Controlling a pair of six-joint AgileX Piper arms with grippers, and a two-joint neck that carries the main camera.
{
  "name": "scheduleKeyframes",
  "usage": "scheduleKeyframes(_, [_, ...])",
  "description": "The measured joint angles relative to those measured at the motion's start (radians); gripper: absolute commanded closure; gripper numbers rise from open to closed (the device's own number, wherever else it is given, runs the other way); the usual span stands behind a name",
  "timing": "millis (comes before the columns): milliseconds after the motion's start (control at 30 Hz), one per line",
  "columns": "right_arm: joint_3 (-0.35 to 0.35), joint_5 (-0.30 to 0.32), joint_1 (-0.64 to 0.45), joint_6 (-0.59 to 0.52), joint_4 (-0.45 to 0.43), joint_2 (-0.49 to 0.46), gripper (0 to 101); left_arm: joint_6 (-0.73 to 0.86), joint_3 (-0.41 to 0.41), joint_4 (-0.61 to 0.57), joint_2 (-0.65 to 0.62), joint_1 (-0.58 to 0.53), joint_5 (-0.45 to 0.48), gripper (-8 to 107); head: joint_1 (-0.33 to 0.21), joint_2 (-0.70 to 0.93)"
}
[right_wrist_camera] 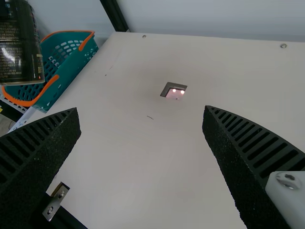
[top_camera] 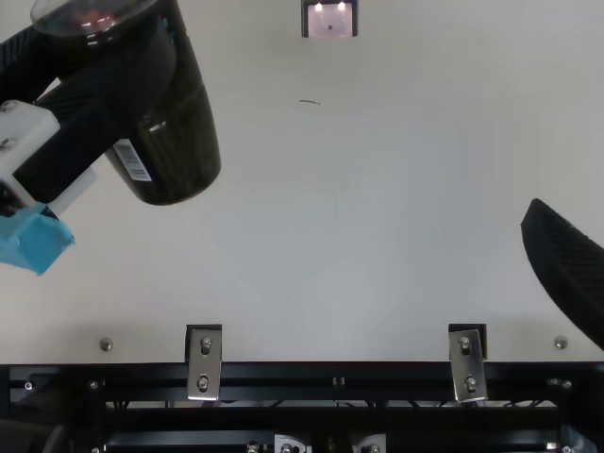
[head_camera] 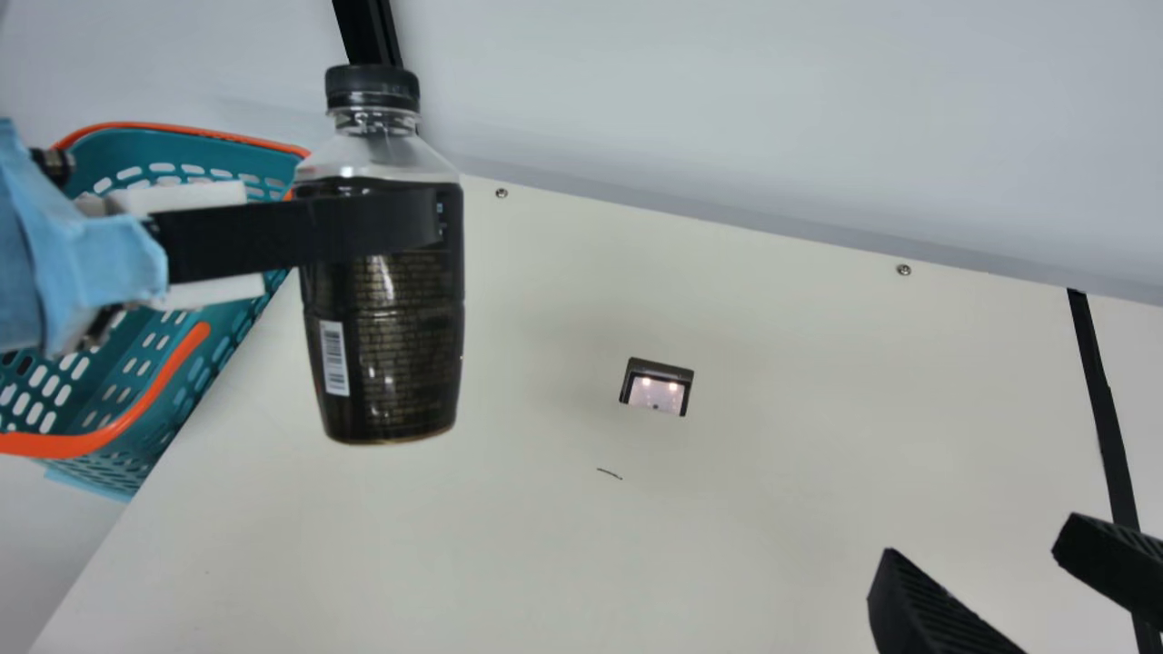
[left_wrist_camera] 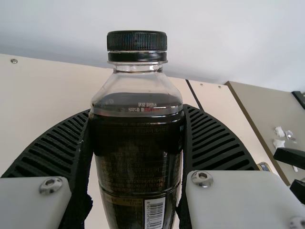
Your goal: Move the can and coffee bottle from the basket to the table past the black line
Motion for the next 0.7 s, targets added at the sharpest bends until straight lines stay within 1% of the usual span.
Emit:
scheduleKeyframes(233, [0.0,0.0,0.0,0.0,0.0,0.0,0,-0.037,-0.045,0.023,0.065,-0.055,-0.02,89,0.0,0.0])
scheduleKeyframes(533, [0.0,0.0,0.0,0.0,0.0,0.0,0,-0.161,-0.141,0.109,0.173,-0.201,-0.067,89,0.0,0.0])
scheduleKeyframes(700, [0.0,0.0,0.0,0.0,0.0,0.0,0,-0.24,-0.206,0.177,0.218,-0.281,-0.052,89,0.0,0.0])
